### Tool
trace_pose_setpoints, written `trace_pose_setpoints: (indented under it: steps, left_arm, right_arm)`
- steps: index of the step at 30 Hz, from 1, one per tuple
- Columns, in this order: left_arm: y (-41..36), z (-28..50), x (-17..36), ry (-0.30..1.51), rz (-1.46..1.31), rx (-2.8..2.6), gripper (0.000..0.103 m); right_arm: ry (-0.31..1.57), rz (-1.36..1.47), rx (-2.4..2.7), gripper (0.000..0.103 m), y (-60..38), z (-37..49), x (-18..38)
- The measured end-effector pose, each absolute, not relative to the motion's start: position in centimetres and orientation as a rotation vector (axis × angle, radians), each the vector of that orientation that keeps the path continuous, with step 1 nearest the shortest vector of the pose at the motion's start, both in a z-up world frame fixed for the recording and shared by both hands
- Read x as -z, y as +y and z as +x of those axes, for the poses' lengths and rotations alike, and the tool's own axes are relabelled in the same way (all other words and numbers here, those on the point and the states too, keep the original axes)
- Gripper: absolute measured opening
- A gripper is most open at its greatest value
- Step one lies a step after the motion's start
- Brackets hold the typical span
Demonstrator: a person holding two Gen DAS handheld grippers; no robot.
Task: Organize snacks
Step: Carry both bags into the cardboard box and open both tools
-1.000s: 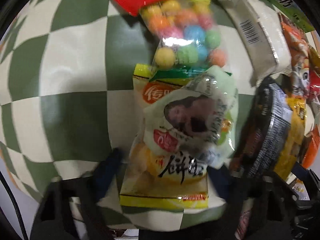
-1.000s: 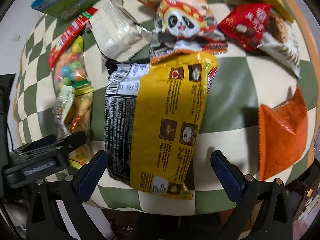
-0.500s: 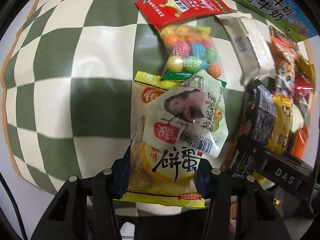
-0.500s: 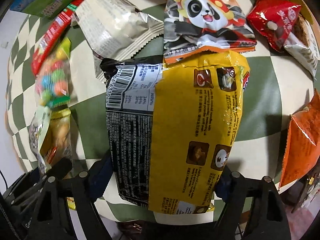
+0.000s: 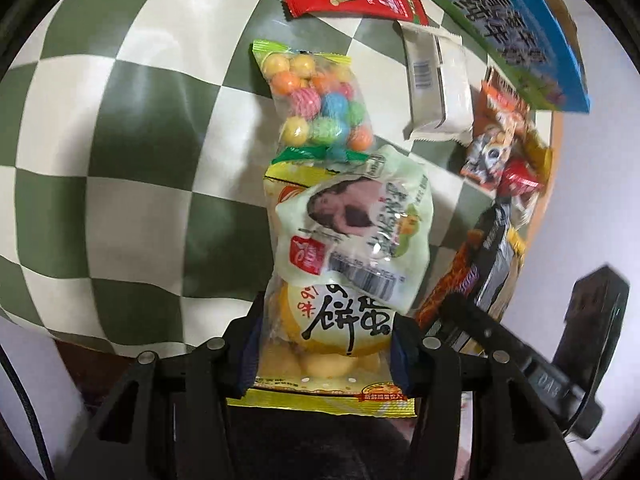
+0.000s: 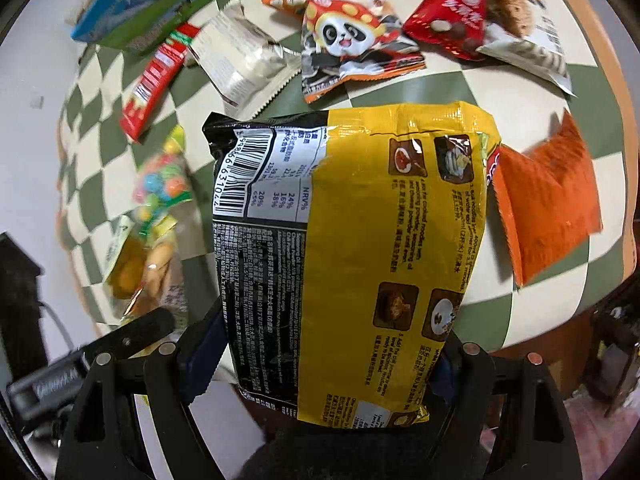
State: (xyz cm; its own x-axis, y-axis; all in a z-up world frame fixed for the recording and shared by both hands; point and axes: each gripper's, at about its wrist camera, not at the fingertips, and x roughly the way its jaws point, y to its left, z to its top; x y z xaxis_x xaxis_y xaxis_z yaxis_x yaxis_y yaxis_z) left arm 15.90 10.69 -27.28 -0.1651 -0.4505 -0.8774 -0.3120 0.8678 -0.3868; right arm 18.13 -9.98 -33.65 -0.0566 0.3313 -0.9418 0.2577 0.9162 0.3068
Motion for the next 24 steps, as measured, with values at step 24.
trace_pose_setpoints:
  steps: [24]
  left_arm:
    - [-3.4, 34.5, 13.0, 1.249, -0.261, 0.152, 0.049]
  right_arm:
    - [1.34, 0.435, -0.237, 0.086, -20.6, 29.1, 15.4]
